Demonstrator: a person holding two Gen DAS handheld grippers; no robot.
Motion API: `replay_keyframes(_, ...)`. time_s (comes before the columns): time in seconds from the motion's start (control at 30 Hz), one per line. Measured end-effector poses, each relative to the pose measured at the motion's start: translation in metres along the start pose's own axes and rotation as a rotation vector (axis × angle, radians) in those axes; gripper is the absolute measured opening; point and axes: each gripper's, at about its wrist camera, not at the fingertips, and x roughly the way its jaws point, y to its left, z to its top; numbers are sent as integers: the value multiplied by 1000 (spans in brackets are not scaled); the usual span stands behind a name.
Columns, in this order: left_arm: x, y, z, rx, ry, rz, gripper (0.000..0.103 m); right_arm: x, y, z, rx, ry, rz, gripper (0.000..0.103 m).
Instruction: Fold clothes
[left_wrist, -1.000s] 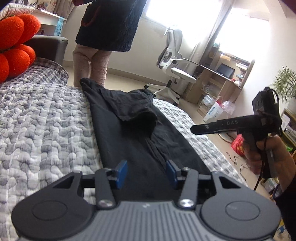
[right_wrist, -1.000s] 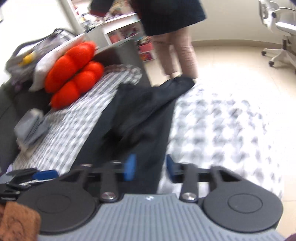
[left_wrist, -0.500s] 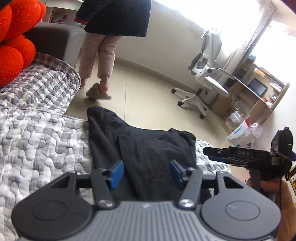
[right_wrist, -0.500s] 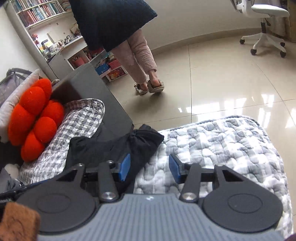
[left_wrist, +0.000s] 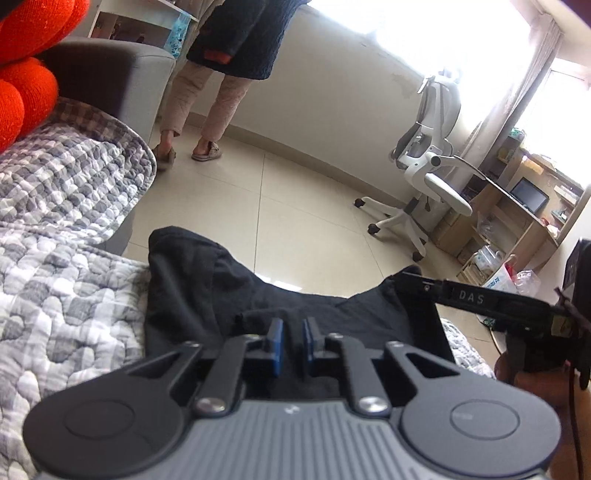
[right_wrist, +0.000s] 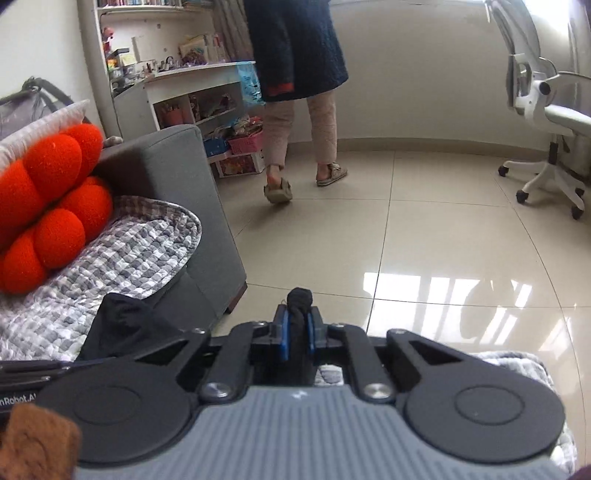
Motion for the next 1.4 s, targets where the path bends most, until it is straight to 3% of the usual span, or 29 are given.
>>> replay_keyframes(0.1,-4,7,5,-8,-42,8,7,14,-1,-6,-29,33,-48,12)
replay_keyframes(0.23,-12,12,9,-12,-107,20,7,17,-16,-10,29,14,-85,25)
replay_keyframes(0.3,-8,16,7,-25,-73,8,7,10,-21,-7,35,-14,-110,27)
replay_keyframes(0.37,-1,18,5,-38,-26,-9,17,0,-29,-9,72,-32,-93,30)
replay_keyframes(0.43,1,16,3,-30,-25,-5,46,-5,-34,-11,101,-29,-61,31)
replay_keyframes(0.57,4,8,1,13,-30,12,58,-10,-35,-13,114,-12,-29,31)
replay_keyframes(0.67,8,1,-2,56,-31,29,54,-4,-27,-15,91,26,-11,31)
replay_keyframes(0.73,11,-5,-6,104,-21,48,22,0,-18,-17,46,38,-31,31)
replay_keyframes(0.83,12,-6,-6,110,-25,50,14,1,-10,-18,5,19,-65,22)
replay_keyframes(0.93,9,-4,-5,105,-52,47,10,-4,-8,-18,-9,-16,-82,15)
replay_keyframes(1.1,-5,-7,0,101,-141,39,10,-11,0,-15,-47,-72,-104,14)
replay_keyframes(1.23,7,-5,-5,103,-88,78,10,11,7,-24,-116,3,-162,14)
replay_keyframes(1.4,4,2,-3,66,-110,78,11,3,3,-22,-88,-40,-171,18)
